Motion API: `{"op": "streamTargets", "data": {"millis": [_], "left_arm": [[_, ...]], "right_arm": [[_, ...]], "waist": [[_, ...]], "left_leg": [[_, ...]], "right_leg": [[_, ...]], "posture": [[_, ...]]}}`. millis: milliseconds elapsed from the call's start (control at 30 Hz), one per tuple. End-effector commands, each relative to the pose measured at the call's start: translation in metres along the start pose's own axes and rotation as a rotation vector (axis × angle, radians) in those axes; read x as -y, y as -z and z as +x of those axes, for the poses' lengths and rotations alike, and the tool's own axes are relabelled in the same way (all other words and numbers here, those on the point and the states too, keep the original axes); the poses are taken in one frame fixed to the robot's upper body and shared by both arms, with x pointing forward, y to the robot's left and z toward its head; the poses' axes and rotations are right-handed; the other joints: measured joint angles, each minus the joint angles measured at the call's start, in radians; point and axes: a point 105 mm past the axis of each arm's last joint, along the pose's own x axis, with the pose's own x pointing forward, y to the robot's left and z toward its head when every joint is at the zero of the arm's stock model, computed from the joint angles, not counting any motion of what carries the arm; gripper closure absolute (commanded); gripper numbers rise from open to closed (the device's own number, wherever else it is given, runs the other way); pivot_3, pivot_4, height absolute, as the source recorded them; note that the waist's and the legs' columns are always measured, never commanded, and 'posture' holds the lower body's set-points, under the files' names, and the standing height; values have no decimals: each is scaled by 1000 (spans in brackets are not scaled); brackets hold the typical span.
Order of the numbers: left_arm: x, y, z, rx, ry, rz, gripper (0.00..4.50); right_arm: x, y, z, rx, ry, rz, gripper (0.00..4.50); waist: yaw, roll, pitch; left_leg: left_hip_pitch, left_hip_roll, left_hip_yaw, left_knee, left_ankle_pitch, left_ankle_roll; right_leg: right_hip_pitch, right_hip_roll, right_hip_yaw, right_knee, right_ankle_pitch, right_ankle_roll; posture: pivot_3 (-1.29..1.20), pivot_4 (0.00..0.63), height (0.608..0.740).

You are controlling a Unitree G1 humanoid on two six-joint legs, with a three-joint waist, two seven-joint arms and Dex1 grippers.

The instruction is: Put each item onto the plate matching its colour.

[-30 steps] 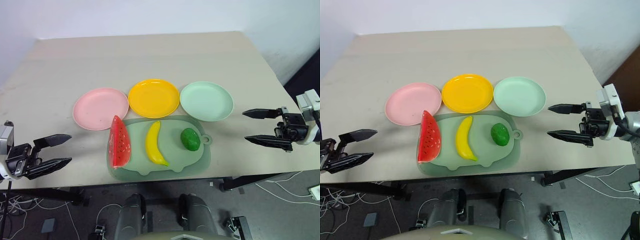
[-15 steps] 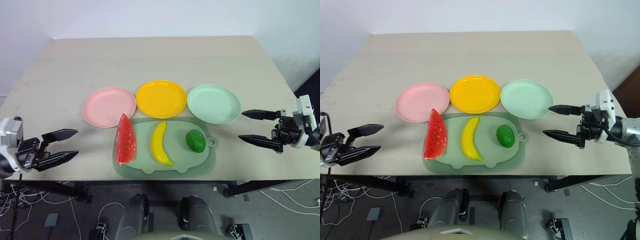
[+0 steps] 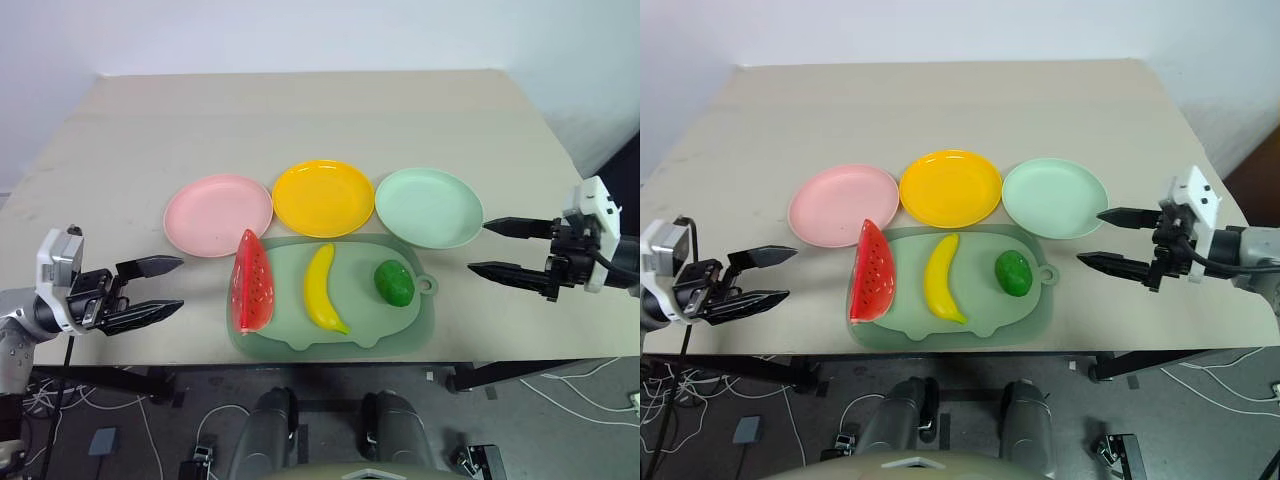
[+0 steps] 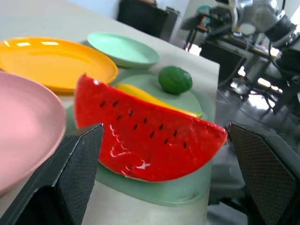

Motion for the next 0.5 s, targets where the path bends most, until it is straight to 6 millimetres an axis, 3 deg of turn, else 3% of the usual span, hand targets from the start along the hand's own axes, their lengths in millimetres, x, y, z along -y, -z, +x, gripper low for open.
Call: {"op": "streamTargets", "data": {"millis": [33, 200, 333, 500], "left_arm": [[0, -8, 6, -8, 29, 63, 28], [-2, -15, 10, -45, 64, 117, 28], [-3, -18, 10, -54, 66, 123, 28], [-3, -19, 9, -61, 65, 125, 28]], "right_arm": [[-13, -13, 13, -14, 27, 26, 0], [-35, -13, 54, -39, 70, 166, 0], [-38, -19, 71, -59, 115, 201, 0], [-45, -12, 85, -114, 148, 226, 0]], "waist": [[1, 0, 0], [-2, -1, 0], [-1, -1, 0], [7, -2, 0]], "left_leg": [[0, 1, 0, 0, 0, 0], [0, 4, 2, -1, 0, 0], [-1, 8, 6, -2, 2, 3], [-1, 9, 7, -3, 2, 3]], "right_leg": [[0, 0, 0, -1, 0, 0], [0, 4, 2, -4, 2, -4], [-5, 10, 7, -5, 6, -4], [-6, 14, 7, -6, 8, -6]], "posture": [[0, 150, 677], [0, 150, 677], [0, 150, 677], [0, 150, 677]]}}
